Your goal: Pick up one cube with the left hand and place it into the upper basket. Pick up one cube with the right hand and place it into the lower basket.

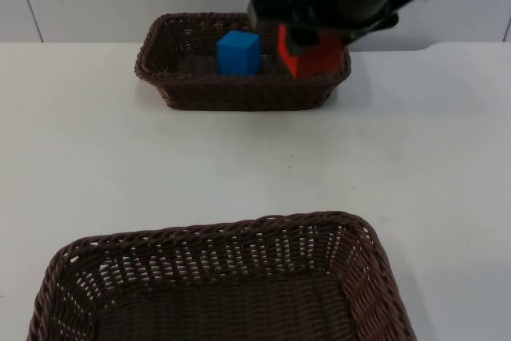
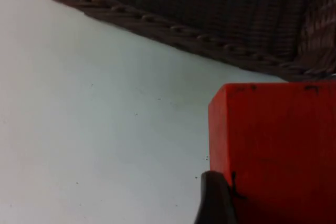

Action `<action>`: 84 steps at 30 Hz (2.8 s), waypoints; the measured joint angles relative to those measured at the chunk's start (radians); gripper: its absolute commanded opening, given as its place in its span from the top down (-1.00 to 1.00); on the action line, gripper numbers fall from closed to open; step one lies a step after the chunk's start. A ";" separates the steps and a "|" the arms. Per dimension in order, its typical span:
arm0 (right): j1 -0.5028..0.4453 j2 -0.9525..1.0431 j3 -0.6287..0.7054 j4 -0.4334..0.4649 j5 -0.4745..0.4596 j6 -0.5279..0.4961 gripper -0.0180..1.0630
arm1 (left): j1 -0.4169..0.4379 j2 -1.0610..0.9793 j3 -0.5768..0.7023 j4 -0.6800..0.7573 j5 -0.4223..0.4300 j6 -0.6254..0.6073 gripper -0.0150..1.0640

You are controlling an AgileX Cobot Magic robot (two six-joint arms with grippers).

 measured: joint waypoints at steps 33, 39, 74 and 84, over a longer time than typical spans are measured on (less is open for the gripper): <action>0.256 -0.069 0.000 0.141 0.168 -0.251 0.97 | 0.000 0.000 0.000 0.034 0.019 0.000 -0.48; 0.318 -0.076 0.000 0.137 0.192 -0.251 0.97 | 0.000 0.000 0.000 0.038 0.023 0.000 -0.48; 0.343 -0.339 0.462 0.461 -0.021 -0.771 0.97 | 0.000 -0.001 0.000 0.042 0.025 0.000 -0.48; 0.343 -0.339 0.462 0.461 -0.026 -0.812 0.97 | 0.000 -0.001 0.000 0.042 0.025 0.000 -0.48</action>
